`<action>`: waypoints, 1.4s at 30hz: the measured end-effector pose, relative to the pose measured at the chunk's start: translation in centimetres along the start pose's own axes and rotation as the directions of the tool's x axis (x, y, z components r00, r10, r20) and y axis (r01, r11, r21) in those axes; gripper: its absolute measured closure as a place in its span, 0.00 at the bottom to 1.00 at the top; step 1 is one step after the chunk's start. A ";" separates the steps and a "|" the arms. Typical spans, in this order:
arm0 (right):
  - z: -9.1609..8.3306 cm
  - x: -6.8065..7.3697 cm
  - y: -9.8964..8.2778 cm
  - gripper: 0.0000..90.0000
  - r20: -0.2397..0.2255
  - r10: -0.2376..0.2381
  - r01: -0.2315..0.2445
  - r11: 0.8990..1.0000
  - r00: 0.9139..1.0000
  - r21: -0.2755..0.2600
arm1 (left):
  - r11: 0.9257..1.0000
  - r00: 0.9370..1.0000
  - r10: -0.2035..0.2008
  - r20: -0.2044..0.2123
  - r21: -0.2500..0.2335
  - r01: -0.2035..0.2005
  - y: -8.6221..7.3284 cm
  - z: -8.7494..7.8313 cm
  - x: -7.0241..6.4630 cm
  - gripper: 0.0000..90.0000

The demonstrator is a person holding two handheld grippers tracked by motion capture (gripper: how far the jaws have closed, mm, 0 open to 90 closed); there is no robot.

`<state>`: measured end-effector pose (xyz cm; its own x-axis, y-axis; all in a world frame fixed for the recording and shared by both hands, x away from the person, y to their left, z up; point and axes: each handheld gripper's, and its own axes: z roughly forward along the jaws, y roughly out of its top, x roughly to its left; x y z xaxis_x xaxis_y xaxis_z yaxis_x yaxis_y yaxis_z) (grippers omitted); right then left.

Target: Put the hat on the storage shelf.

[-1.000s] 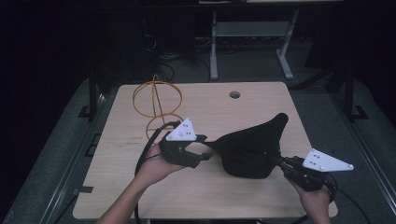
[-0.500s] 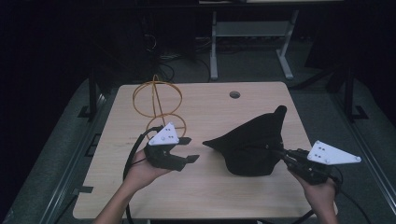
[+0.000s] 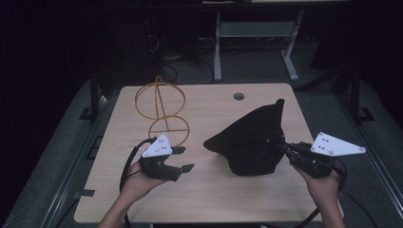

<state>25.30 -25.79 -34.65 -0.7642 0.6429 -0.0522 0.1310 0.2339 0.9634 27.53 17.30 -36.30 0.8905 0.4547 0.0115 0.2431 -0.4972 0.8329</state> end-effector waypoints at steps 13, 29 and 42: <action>1.4 -0.6 2.4 0.98 -0.021 0.000 0.000 1.000 1.000 -0.008 | 0.999 0.999 -0.038 -0.030 -0.031 0.037 -2.8 -0.3 0.0 0.33; 3.0 -1.0 5.1 0.98 -0.036 -0.008 0.008 1.000 0.999 -0.009 | 1.000 0.999 -0.025 -0.033 -0.019 0.024 -4.3 0.4 -0.5 0.30; 4.8 -1.3 7.3 0.98 -0.058 -0.024 0.023 0.999 0.998 -0.023 | 1.000 0.999 -0.011 -0.030 0.013 0.012 -5.0 1.4 -0.9 0.27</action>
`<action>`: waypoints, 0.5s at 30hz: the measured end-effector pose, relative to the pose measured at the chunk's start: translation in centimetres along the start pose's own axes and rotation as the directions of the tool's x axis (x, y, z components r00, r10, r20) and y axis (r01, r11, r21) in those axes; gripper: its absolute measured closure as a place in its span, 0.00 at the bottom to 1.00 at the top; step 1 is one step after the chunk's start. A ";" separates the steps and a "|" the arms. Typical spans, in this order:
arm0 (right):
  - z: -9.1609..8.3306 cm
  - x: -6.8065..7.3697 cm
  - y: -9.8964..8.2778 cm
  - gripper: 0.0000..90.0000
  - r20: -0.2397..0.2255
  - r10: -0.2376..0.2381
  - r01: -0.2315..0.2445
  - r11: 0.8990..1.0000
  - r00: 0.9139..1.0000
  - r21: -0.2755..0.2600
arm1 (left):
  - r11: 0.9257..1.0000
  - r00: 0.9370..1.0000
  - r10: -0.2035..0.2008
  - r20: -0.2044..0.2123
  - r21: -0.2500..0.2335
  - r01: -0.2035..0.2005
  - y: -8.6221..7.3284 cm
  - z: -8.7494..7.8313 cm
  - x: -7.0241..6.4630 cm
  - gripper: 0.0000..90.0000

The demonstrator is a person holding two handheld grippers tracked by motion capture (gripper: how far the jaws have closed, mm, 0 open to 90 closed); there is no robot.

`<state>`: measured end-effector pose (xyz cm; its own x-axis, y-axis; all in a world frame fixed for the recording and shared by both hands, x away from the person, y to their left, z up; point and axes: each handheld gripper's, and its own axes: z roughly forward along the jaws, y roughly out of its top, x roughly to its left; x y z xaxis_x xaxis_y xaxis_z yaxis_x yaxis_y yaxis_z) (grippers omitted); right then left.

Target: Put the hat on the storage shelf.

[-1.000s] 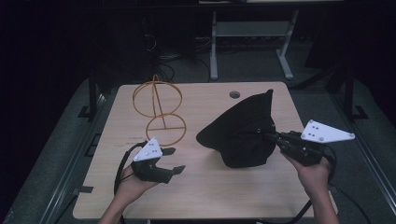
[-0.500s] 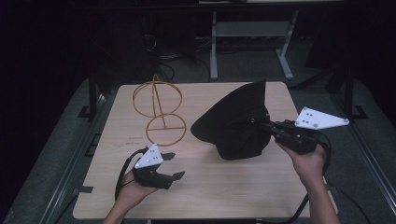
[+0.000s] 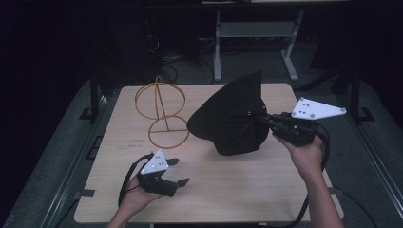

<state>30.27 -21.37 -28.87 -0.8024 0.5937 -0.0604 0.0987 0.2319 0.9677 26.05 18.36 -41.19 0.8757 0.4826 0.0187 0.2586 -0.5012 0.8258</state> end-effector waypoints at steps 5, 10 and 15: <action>0.6 -0.1 0.5 0.98 -0.005 -0.005 0.005 1.000 1.000 0.002 | 1.000 1.000 0.014 0.000 0.015 -0.014 0.0 0.2 -0.1 0.27; 1.2 -0.1 1.2 0.98 -0.013 -0.011 0.011 1.000 1.000 0.006 | 0.999 1.000 0.024 0.000 0.031 -0.024 -0.1 0.4 -0.2 0.26; 1.9 -0.1 2.0 0.98 -0.025 -0.008 0.008 1.000 1.000 0.003 | 0.999 1.000 0.025 0.005 0.029 -0.025 -0.1 0.5 -0.2 0.26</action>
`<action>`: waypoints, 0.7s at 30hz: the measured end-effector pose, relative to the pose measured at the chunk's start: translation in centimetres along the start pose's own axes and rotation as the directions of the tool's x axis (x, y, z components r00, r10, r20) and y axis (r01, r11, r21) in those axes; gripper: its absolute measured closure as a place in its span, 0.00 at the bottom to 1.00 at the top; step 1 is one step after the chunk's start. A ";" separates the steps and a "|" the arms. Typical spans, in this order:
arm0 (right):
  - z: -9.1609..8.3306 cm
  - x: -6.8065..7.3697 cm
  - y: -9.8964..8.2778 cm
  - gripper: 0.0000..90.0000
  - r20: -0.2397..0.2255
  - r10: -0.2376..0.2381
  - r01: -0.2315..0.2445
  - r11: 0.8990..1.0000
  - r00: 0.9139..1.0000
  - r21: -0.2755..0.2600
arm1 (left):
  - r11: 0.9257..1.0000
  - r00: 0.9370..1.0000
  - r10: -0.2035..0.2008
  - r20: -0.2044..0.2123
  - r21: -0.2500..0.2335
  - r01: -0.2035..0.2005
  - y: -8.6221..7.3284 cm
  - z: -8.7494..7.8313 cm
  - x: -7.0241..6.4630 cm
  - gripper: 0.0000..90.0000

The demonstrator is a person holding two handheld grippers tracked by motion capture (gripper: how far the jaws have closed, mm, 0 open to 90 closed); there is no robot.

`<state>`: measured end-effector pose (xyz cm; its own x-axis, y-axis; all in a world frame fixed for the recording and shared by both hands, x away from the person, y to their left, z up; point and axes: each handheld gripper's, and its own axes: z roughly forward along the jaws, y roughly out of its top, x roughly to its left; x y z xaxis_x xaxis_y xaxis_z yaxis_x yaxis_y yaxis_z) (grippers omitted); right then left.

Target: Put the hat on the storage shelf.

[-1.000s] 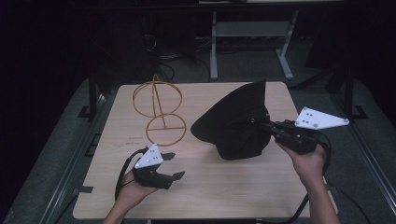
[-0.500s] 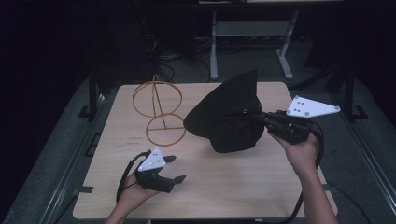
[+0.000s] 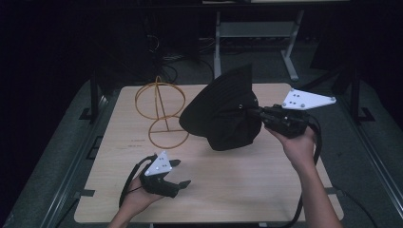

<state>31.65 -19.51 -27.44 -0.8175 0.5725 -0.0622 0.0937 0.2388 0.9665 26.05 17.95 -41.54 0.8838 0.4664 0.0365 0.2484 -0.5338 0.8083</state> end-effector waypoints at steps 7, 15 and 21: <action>1.2 -0.1 1.2 0.98 -0.013 -0.008 0.008 1.000 1.000 0.006 | 1.000 1.000 -0.005 0.003 -0.001 0.005 -0.2 0.1 0.1 0.26; 2.7 -0.2 2.4 0.98 -0.035 -0.008 0.008 1.000 0.999 0.009 | 1.000 1.000 -0.005 -0.001 -0.004 0.005 -0.2 0.0 0.2 0.26; 3.9 -0.1 3.5 0.98 -0.051 -0.022 0.023 1.000 0.998 0.016 | 1.000 1.000 -0.011 -0.001 -0.006 0.011 -0.3 -0.2 0.3 0.26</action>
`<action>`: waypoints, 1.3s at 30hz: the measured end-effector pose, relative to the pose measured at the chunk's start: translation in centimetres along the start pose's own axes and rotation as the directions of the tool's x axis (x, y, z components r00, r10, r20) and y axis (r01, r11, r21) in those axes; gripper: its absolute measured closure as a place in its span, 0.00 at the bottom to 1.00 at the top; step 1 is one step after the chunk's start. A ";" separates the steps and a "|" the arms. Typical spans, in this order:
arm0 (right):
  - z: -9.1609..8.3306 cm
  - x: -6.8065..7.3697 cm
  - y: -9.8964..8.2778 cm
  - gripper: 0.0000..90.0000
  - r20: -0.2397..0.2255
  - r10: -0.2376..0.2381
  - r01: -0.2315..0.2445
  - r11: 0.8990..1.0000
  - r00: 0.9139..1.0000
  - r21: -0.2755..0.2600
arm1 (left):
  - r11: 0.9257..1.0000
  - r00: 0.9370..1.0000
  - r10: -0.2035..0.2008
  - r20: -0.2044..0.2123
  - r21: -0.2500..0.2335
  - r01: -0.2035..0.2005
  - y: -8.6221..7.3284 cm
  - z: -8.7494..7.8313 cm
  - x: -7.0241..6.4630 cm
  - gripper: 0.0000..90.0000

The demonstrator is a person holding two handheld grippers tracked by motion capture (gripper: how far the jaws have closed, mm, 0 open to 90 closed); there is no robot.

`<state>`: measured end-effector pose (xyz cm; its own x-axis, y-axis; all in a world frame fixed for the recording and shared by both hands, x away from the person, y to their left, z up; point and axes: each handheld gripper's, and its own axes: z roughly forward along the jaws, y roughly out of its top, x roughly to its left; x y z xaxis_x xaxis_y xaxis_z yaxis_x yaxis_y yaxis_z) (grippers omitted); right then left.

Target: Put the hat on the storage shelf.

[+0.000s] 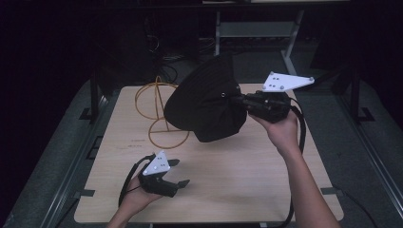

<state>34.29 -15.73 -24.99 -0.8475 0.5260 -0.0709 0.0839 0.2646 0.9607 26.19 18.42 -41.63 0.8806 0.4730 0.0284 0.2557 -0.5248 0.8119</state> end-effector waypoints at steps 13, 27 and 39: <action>2.2 -0.3 1.8 0.98 -0.027 -0.012 0.012 1.000 1.000 0.005 | 1.000 1.000 0.000 -0.002 -0.008 0.000 0.0 -0.1 0.3 0.26; 4.9 -0.7 4.7 0.98 -0.051 -0.014 0.015 1.000 0.999 0.006 | 1.000 1.000 -0.013 0.001 -0.013 0.013 0.0 -0.1 0.4 0.26; 7.3 -1.2 6.9 0.98 -0.060 -0.018 0.019 1.000 0.998 0.018 | 1.000 1.000 -0.017 -0.001 -0.022 0.017 -0.1 -0.1 0.7 0.26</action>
<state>39.68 -8.66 -20.26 -0.8786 0.4720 -0.0724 0.0766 0.2890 0.9543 26.73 18.90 -41.62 0.8758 0.4824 0.0152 0.2615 -0.5009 0.8251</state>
